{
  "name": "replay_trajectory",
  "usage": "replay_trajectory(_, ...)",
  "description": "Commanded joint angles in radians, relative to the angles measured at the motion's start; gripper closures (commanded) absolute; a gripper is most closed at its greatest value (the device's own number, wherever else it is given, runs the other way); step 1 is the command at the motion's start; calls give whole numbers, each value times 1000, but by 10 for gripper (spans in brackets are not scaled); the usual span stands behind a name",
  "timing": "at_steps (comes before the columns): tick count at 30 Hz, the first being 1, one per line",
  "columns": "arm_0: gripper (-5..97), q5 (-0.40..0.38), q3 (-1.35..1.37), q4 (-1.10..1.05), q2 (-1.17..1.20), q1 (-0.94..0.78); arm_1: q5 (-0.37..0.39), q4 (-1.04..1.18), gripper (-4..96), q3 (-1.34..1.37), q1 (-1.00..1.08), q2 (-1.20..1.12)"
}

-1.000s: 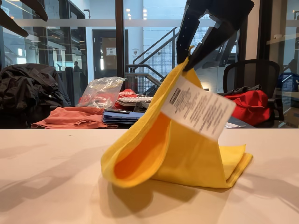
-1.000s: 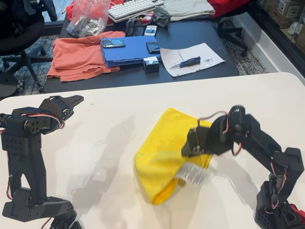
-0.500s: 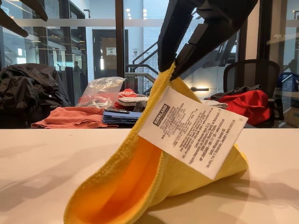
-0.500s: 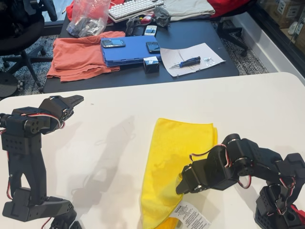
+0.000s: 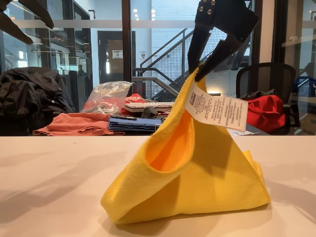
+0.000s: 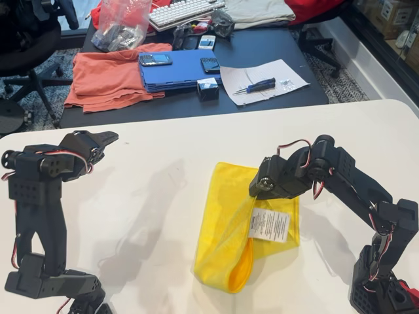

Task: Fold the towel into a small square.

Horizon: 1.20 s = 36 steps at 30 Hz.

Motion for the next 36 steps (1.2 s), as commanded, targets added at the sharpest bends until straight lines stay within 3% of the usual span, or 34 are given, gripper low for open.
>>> replay_trajectory(1, 919, 26, -3, 14, 66, 23, 0, -3, 700, -9, 6, -11)
replay_trajectory(9, 919, 8, 29, 156, 178, 218, 2, -5, 700, -18, 11, -37)
replay_trajectory(16, 919, -11, 345, 133, 276, 379, 2, -5, 700, -18, 12, -38)
replay_trajectory(27, 919, -11, 719, -368, 302, 522, 2, -5, 700, -18, 14, -38)
replay_trajectory(36, 919, -14, 744, -541, 299, 676, 2, -5, 700, -18, 15, -37)
